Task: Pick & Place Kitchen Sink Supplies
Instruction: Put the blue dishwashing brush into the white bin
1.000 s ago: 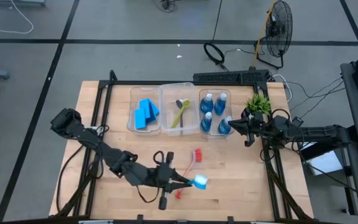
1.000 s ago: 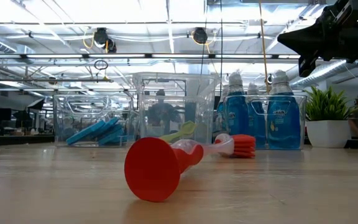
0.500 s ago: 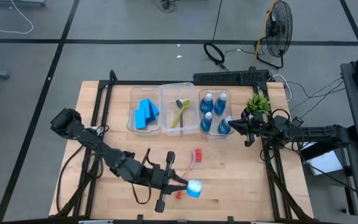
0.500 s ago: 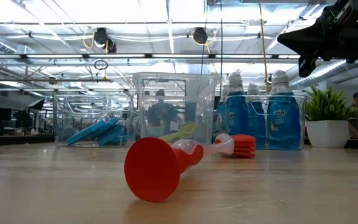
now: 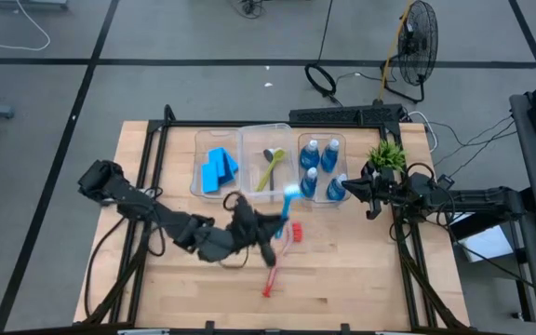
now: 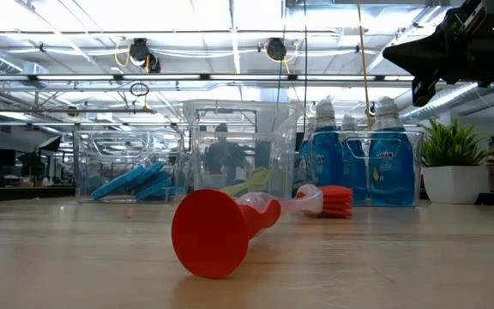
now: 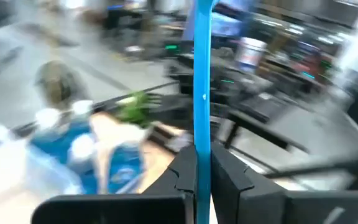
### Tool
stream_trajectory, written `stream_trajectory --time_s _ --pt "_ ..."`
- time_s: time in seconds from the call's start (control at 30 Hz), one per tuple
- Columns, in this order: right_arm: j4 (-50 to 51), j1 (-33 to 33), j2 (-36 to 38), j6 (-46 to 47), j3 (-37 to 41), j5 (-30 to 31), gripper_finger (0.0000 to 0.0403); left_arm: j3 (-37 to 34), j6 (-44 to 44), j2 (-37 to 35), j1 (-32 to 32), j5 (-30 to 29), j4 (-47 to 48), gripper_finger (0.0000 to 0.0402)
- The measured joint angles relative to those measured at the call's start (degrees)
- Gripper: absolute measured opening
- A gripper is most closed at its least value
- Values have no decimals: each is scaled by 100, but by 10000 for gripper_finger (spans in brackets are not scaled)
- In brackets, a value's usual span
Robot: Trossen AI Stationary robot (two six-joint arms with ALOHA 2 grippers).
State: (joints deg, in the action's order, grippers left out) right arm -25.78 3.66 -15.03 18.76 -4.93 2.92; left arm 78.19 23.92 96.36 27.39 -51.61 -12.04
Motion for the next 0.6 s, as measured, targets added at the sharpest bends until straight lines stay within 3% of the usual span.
stream_trajectory --time_s 0.23,0.4,0.6 --pt "0 0 0 0 0 0 4 0 973 1 -804 -206 577 19" --pt "0 2 0 2 0 0 4 0 1112 1 -1556 462 1021 19" --pt "-1 0 0 1 0 0 4 0 1740 1 -2432 1188 2182 19"
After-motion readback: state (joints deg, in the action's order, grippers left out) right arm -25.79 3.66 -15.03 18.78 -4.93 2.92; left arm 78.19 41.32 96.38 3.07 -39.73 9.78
